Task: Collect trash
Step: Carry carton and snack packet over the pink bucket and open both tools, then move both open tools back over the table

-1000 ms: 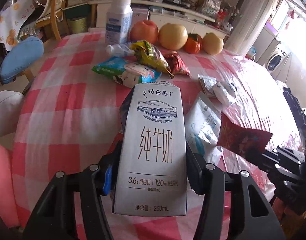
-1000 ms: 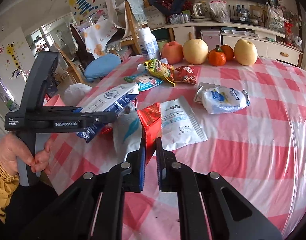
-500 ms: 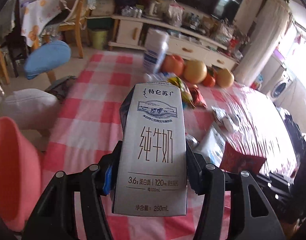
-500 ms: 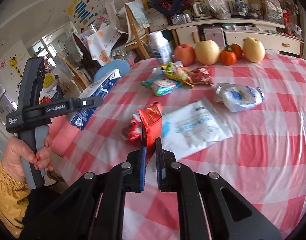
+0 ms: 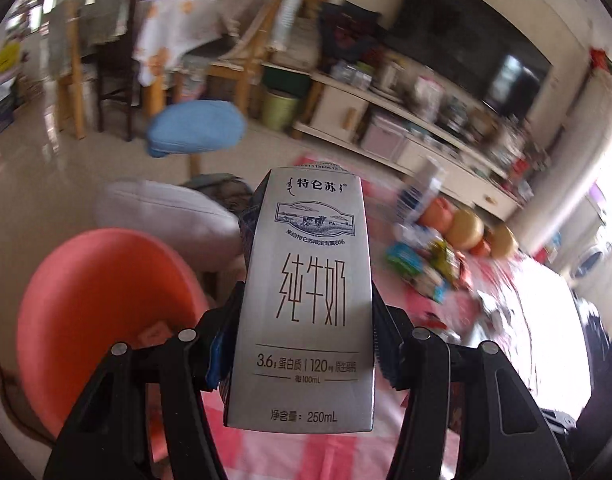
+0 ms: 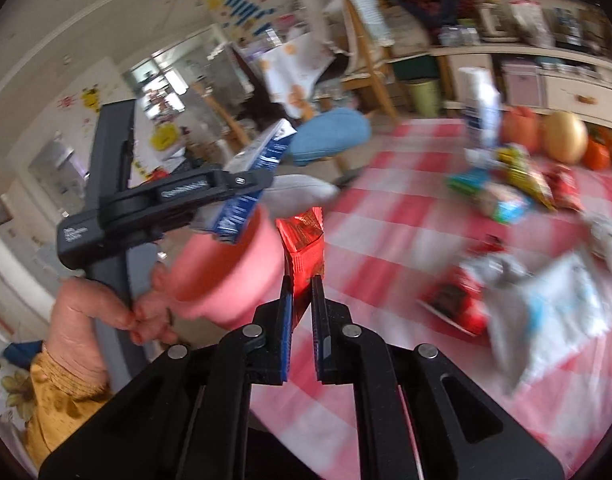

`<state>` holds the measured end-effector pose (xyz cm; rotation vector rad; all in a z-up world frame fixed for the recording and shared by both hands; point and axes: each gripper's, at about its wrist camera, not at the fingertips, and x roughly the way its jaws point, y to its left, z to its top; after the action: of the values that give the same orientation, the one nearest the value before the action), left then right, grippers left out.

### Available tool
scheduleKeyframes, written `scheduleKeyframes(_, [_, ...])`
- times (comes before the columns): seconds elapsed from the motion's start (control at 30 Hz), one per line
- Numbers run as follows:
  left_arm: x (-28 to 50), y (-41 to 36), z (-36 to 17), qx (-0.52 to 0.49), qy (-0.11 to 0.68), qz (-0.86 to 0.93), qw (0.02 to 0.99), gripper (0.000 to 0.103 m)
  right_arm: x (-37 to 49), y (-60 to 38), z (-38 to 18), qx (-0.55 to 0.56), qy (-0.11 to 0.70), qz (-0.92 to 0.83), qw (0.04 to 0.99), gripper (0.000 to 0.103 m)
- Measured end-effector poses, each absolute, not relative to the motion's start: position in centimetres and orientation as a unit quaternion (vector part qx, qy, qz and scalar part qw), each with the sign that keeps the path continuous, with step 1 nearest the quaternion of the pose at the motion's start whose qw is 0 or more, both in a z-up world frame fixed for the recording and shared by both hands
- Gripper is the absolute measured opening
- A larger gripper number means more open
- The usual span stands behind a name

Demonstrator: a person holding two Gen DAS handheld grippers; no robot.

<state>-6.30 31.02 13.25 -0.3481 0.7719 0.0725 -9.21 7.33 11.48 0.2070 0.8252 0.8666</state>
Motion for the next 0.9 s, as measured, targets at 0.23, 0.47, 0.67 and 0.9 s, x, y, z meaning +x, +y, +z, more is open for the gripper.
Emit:
scheduleKeyframes(0.23, [-8.2,38.8,12.3,-0.210,0.367,0.131,0.897,0.058,-8.1,16.0,12.7,0.079,0.384,0.462,0.796,0.010])
scheduleKeyframes(0.47, [-9.4,45.0,9.7,-0.254,0.381,0.200,0.866,0.063,-7.1,23.8,11.2,0.043,0.391,0.483,0.782,0.014])
scheduleKeyframes(0.67, [-9.9,46.5,8.5,-0.250,0.367,0.233,0.865,0.081,-6.9,24.2,8.6,0.043,0.402,0.450,0.796,0.061])
scheduleKeyframes(0.9, [-9.7,42.7,11.3,-0.172,0.275,0.196,0.925,0.093,-7.7,18.6,8.4,0.000,0.411,0.335,0.848,0.093])
